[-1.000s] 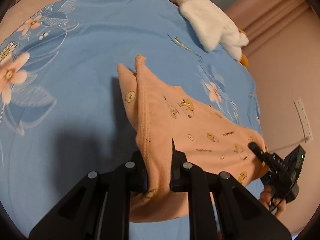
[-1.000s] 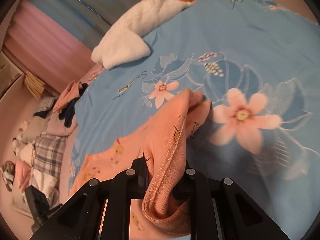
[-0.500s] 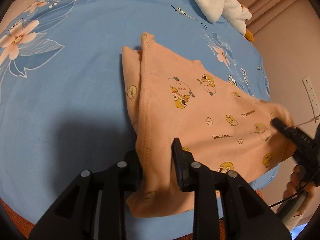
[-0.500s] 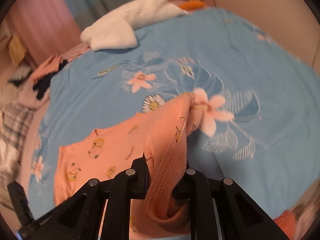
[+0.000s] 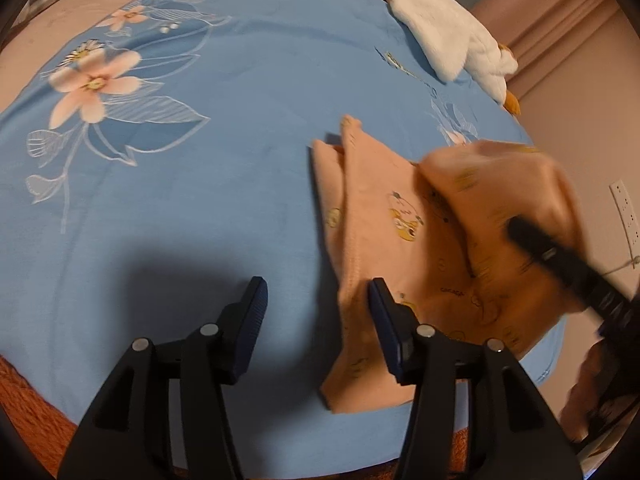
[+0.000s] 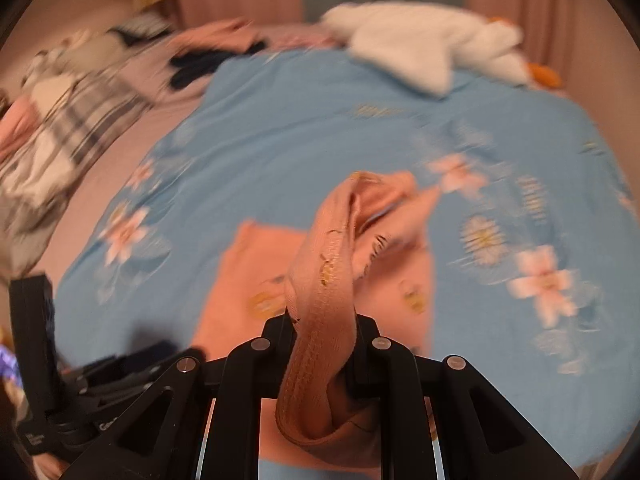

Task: Fold small clothes
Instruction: 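Grasp the onesie side edge with the left gripper while the right gripper grasps beside it, then fold the held side over the onesie and press it flat with both grippers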

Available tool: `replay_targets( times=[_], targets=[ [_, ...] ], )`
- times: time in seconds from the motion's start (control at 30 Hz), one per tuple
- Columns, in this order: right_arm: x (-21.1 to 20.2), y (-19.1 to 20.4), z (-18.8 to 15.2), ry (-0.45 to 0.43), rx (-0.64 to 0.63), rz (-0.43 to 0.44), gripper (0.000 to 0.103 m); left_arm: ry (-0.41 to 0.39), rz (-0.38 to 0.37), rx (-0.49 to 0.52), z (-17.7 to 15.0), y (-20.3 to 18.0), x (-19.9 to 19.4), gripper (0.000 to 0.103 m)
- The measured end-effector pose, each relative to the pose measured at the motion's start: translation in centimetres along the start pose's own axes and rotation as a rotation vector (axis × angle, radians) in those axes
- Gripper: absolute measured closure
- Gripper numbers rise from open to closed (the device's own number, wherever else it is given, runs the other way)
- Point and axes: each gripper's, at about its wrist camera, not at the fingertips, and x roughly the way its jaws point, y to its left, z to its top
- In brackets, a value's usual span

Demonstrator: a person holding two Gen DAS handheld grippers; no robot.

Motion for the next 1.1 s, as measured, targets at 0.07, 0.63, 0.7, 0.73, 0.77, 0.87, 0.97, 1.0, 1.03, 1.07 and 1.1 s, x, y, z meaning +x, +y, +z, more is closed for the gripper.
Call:
replay_targets(
  times=[0.07, 0.63, 0.7, 0.73, 0.77, 0.87, 0.97, 1.0, 1.03, 1.07, 1.1],
  targets=[
    [1.7, 1.1, -0.6, 0.050, -0.012, 0.023, 0.084, -0.010, 0.019, -0.007, 0.0, 0.5, -0.3, 0.051],
    [-2.7, -2.7, -2.3, 0.016, 0.169, 0.265, 0.049, -0.041, -0.065, 0.020, 0.4, 0.3, -3.6, 0.042],
    [-2.3, -3.4, -3.0, 0.024, 0.176, 0.212, 0.049, -0.044, -0.095, 0.045, 0.6, -0.7, -3.8, 0.035],
    [-1.9, -3.5, -3.4, 0.038, 0.180, 0.200, 0.049, -0.042, -0.111, 0.060, 0.6, -1.3, -3.9, 0.034],
    [-1.4, -3.5, -3.8, 0.060, 0.185, 0.196, 0.049, -0.037, -0.115, 0.072, 0.7, -1.7, -3.7, 0.034],
    [0.1, -2.9, -5.6, 0.132, 0.167, 0.219, 0.049, -0.020, -0.097, 0.099, 0.6, -2.4, -3.3, 0.034],
    [1.2, -1.3, -7.1, 0.183, 0.131, 0.240, 0.049, 0.000, -0.072, 0.106, 0.3, -2.3, -2.6, 0.034],
    [1.5, -0.7, -7.5, 0.200, 0.116, 0.251, 0.049, 0.006, -0.067, 0.105, 0.3, -2.2, -2.5, 0.034],
    [1.7, -0.5, -7.6, 0.213, 0.108, 0.260, 0.049, 0.013, -0.062, 0.105, 0.3, -2.0, -2.2, 0.034],
    [2.0, -0.2, -7.8, 0.230, 0.101, 0.263, 0.049, 0.019, -0.054, 0.104, 0.2, -1.9, -2.0, 0.034],
    [2.3, -0.1, -7.9, 0.239, 0.098, 0.254, 0.049, 0.024, -0.048, 0.104, 0.2, -1.8, -1.9, 0.034]
  ],
)
